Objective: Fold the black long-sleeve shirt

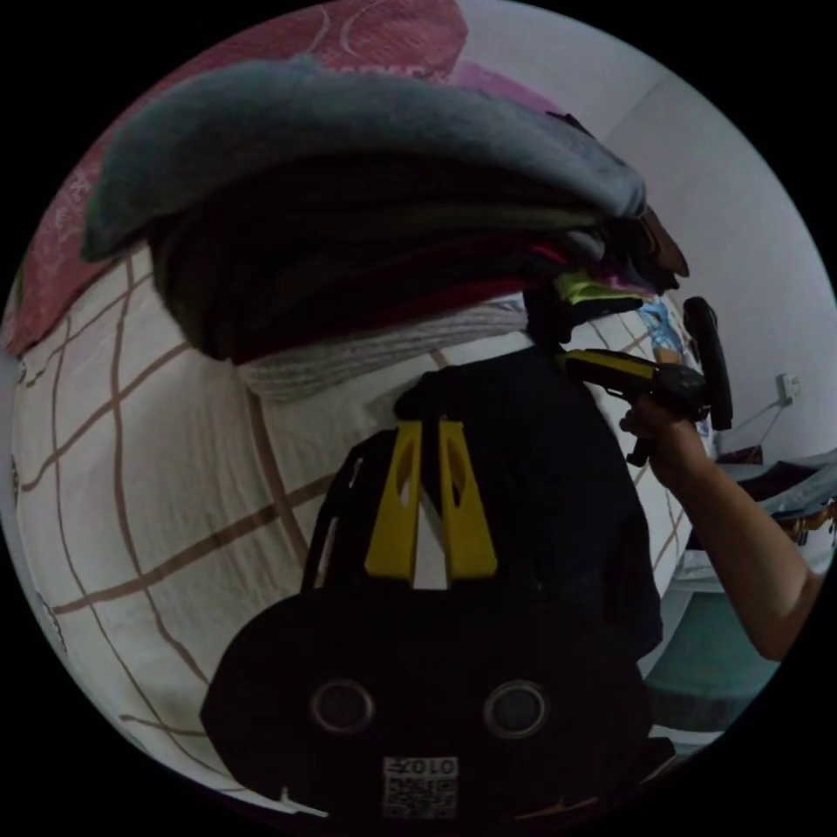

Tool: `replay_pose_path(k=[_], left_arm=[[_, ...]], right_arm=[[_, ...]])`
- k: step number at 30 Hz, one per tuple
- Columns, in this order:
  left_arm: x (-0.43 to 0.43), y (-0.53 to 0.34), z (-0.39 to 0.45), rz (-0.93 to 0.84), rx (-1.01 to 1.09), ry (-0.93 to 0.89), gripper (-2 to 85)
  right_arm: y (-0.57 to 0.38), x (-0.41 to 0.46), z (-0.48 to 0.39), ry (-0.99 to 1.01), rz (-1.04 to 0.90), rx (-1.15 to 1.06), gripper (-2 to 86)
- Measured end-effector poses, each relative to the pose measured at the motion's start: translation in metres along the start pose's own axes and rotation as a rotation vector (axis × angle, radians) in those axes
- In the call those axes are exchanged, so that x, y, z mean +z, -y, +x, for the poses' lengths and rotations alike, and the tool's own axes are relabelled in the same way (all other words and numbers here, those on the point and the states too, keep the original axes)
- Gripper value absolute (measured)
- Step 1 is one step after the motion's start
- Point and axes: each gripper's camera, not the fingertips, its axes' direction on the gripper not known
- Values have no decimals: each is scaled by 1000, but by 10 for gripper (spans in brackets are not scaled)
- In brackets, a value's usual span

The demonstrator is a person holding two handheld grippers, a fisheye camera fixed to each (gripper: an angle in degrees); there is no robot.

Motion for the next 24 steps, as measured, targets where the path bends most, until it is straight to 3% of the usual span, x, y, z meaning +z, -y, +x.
replay_pose_path(k=[8, 15, 24], left_arm=[[-39, -27, 12, 15, 75, 77, 75], [-46, -90, 67, -50, 164, -95, 81], [-17, -97, 111, -184, 143, -165, 43]], right_arm=[[-84, -60, -10, 24, 211, 96, 65], [-220, -55, -132, 114, 40, -23, 87], [-299, -8, -230, -24, -110, -104, 79]])
